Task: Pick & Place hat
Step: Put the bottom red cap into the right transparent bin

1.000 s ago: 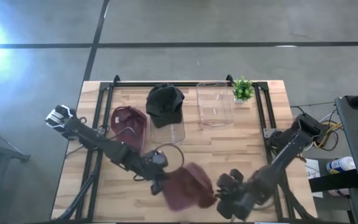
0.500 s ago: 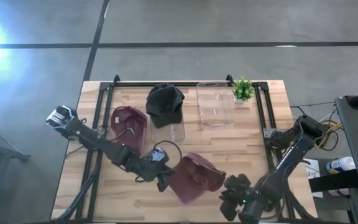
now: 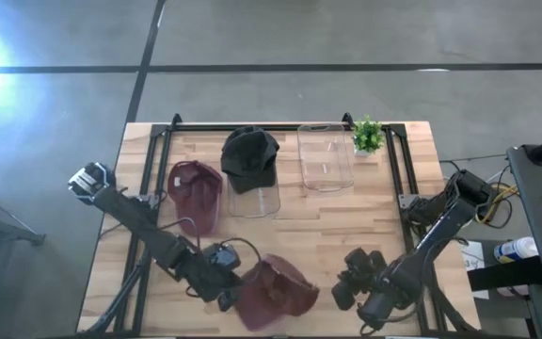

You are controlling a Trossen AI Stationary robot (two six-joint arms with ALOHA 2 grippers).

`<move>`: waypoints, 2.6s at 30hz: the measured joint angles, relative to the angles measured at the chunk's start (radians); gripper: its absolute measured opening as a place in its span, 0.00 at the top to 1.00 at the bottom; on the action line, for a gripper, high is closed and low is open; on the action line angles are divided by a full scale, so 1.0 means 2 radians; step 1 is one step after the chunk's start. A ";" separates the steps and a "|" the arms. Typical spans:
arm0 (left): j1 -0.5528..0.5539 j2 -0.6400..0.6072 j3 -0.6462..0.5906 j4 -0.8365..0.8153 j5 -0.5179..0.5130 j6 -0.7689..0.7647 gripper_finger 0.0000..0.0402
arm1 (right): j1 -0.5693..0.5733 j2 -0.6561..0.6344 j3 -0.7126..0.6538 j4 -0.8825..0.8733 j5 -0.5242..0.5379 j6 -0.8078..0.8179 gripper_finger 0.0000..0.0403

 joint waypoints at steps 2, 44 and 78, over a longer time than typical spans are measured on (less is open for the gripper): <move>0.000 0.008 -0.001 -0.019 0.025 -0.024 0.98 | -0.015 0.000 -0.031 0.066 -0.035 -0.008 0.81; 0.175 0.147 0.229 -0.155 0.336 0.069 0.98 | -0.101 0.003 0.008 0.261 -0.125 -0.333 0.85; 0.128 0.163 0.302 -0.235 0.290 0.052 0.98 | -0.014 0.010 -0.144 0.290 -0.078 -0.113 0.85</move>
